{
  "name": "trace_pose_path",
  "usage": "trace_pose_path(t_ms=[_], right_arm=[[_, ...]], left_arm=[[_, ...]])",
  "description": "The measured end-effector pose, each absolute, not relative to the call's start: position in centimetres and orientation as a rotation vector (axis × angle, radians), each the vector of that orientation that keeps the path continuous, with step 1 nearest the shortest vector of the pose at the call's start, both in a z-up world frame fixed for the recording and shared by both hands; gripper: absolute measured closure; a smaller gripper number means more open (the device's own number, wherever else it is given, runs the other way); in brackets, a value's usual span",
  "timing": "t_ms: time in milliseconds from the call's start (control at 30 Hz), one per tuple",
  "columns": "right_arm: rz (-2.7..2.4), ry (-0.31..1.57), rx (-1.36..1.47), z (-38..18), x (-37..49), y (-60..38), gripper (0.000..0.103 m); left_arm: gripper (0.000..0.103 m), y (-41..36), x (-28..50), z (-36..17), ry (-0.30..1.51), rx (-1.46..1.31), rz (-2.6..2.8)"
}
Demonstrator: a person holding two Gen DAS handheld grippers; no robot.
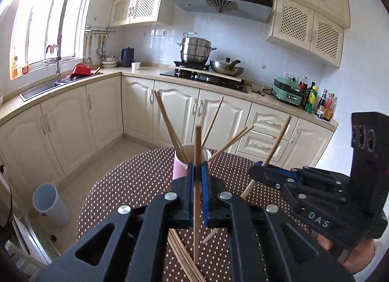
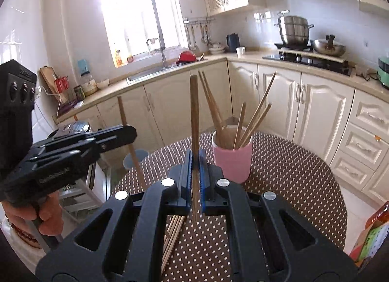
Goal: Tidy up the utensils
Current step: 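Lift both held chopsticks upright and carry them over the pink cup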
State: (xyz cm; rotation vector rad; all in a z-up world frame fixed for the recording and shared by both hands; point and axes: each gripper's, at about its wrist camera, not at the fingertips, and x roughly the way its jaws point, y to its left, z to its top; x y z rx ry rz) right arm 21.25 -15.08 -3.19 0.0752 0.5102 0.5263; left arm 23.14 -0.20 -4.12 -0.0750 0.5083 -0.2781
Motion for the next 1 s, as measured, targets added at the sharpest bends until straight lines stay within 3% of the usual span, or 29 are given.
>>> trace_pose_path(t_ms=[700, 1000], right_arm=[[0.437, 0.265, 0.065, 3.3, 25.2, -15.6, 0.097], [0.372, 0.2, 0.03, 2.8, 26.8, -15.0, 0.097]], left_arm=[[0.097, -0.7, 30.3, 2.9, 0.251, -0.164, -0.267], [0.097, -1.0, 32.2, 1.8, 0.181, -0.217, -0.233]])
